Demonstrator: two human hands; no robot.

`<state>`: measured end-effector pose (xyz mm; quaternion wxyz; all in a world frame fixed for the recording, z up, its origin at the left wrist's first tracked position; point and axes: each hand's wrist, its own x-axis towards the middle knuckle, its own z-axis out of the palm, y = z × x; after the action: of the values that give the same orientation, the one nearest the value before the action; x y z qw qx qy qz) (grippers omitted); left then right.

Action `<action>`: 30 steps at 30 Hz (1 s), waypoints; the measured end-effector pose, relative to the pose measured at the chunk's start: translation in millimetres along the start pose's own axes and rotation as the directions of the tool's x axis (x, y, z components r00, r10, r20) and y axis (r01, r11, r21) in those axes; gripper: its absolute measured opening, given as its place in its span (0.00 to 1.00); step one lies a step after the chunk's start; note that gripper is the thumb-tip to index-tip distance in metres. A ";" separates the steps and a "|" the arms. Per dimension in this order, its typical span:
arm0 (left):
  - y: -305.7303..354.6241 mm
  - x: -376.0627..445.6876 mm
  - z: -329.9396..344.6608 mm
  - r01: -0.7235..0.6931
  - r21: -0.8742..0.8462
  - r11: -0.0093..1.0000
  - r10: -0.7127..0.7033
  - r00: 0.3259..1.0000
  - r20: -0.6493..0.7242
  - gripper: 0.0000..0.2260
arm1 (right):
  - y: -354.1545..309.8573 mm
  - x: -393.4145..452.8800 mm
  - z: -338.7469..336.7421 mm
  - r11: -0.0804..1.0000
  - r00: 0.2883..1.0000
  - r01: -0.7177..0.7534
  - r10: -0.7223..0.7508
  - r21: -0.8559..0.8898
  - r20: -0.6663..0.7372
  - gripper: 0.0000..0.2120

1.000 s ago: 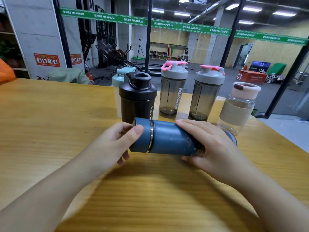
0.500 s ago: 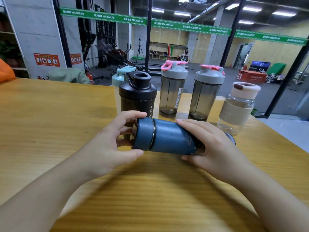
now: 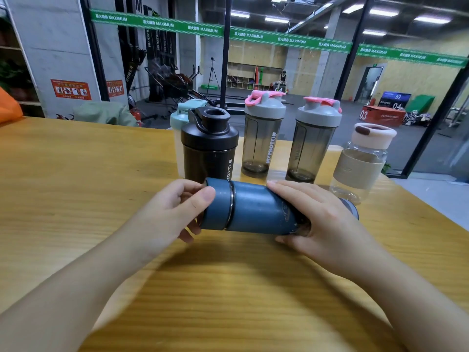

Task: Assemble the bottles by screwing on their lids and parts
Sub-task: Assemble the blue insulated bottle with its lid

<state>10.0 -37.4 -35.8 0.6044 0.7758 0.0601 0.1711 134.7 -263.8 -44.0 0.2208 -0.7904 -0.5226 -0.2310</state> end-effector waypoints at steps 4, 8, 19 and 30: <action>-3.8 1.0 -6.5 -0.097 0.004 0.995 0.096 0.993 0.066 0.28 | 1.3 -0.6 -0.5 1.000 1.000 -0.017 0.016 0.010 0.009 0.40; -7.4 2.9 -15.3 -0.194 0.040 0.980 0.186 0.972 0.146 0.28 | 1.2 -0.2 -1.3 1.000 1.000 -0.022 0.022 0.014 0.001 0.40; -4.7 2.0 -7.1 -0.144 0.013 0.989 0.144 0.989 0.020 0.28 | 0.9 1.0 -1.3 1.000 1.000 -0.008 0.008 0.007 -0.010 0.40; -4.6 1.1 -10.2 -0.073 0.098 0.992 0.064 0.993 0.097 0.26 | 3.3 -0.2 0.1 1.000 1.000 -0.009 0.009 0.010 0.001 0.41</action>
<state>8.1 -26.6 -37.9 0.5602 0.8142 0.0136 0.1521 137.7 -265.1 -44.6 0.2254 -0.7919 -0.5202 -0.2270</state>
